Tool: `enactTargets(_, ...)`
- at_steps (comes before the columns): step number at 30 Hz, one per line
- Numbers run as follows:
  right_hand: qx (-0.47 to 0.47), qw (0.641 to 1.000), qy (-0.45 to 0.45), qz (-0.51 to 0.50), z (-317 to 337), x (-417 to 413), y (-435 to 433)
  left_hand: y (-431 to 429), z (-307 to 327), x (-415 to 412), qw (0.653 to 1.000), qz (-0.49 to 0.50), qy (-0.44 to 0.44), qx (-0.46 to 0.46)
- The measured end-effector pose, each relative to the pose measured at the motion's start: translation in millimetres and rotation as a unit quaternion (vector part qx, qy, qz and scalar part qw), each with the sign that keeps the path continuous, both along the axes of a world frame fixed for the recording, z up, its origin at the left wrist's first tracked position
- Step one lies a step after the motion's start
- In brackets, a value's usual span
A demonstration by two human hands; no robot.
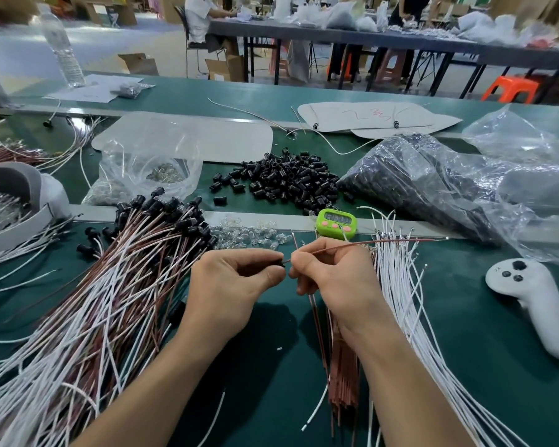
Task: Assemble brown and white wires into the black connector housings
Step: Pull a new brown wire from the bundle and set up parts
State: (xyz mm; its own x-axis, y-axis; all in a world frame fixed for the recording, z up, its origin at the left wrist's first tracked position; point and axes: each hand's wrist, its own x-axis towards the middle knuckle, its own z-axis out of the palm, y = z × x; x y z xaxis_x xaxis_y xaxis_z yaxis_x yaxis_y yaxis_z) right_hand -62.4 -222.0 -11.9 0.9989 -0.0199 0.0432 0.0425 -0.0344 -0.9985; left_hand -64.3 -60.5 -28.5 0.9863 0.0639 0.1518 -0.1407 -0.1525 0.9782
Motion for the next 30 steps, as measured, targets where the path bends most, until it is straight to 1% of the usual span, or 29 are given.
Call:
enactTargets(4, 0.011, 1.0, 0.001, 0.007, 2.2, 0.6, -1.4, -0.1, 1.1, 0.1, 1.0, -0.013, -0.007, -0.019)
enactTargets(8, 0.036, 0.999, 0.012, 0.015, 2.9, 0.8, -1.7, -2.0, 1.6, -2.1, 1.0, -0.018, -0.019, -0.014)
enactTargets(12, 0.014, 0.999, 0.014, 0.035, -0.5, 1.8, -0.2, -2.1, 0.0, -2.0, 0.998, -0.037, -0.018, -0.037)
enactTargets(16, -0.009, 0.999, 0.015, 0.048, -0.5, 1.3, 0.7, -1.1, -1.6, -1.1, 0.999, -0.029, -0.008, -0.042)
enactTargets(19, -0.064, 0.998, 0.004, 0.01, -3.1, 1.5, 2.2, -3.6, -1.9, -1.4, 0.998, -0.051, -0.002, -0.037)
enactTargets(21, -0.064, 0.998, 0.01, -0.014, -2.8, 2.4, 1.9, -5.2, -2.2, -2.1, 0.999, -0.04, -0.008, -0.001)
enactTargets(23, -0.028, 0.998, 0.027, -0.05, -1.3, 3.7, -0.1, -3.6, -1.8, -2.2, 1.0, 0.002, -0.011, 0.027)
enactTargets(25, 0.059, 0.993, 0.049, -0.085, 2.0, 5.3, -5.3, 1.4, -0.2, -1.1, 0.996, 0.065, -0.018, 0.065)
enactTargets(28, 0.204, 0.97, 0.06, -0.12, 9.2, 7.2, -17.6, 11.3, 5.2, 0.8, 0.977, 0.165, -0.046, 0.124)
enactTargets(30, 0.244, 0.959, 0.053, -0.131, 11.8, 7.0, -22.9, 14.7, 8.6, 0.2, 0.971, 0.19, -0.043, 0.14)
